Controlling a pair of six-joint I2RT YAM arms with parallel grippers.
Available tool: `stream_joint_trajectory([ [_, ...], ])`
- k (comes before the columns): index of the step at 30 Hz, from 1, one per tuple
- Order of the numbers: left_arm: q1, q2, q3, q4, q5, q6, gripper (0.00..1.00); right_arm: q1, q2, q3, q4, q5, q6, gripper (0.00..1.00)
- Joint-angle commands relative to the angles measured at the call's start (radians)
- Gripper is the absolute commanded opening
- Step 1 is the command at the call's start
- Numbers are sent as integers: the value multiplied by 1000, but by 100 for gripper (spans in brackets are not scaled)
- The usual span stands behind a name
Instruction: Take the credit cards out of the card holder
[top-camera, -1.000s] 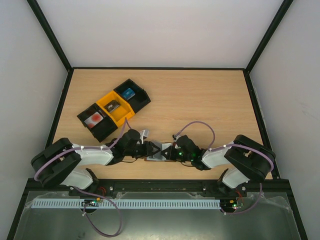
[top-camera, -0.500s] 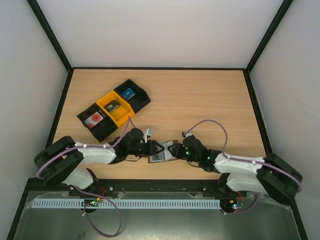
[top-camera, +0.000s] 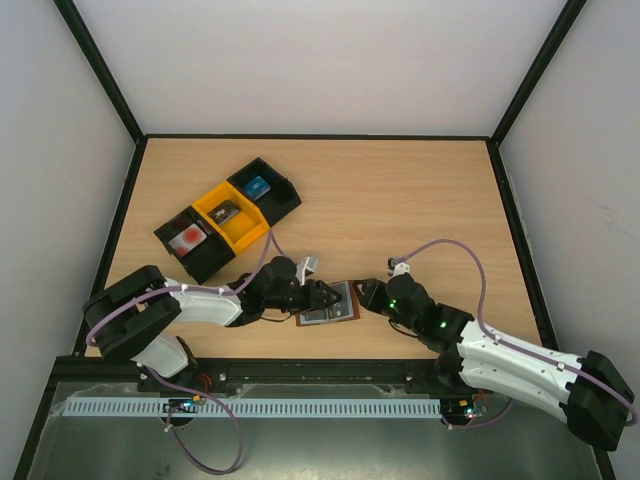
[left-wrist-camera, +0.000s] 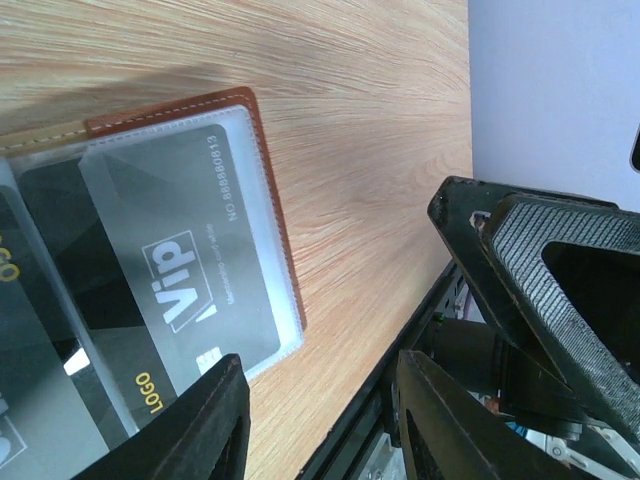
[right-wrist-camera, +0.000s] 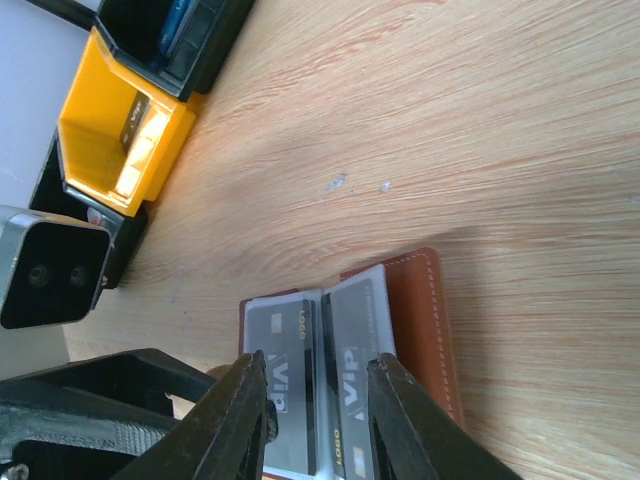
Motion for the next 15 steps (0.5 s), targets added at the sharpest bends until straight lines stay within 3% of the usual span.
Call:
stream_joint_trajectory([
  [1,-2,-24,-10,-12,-40,10,43,3,-18,11,-64,29,2,29],
  [15,40,22,-64,10,-49,4,43,3,122,50,84,-148,-49,24],
])
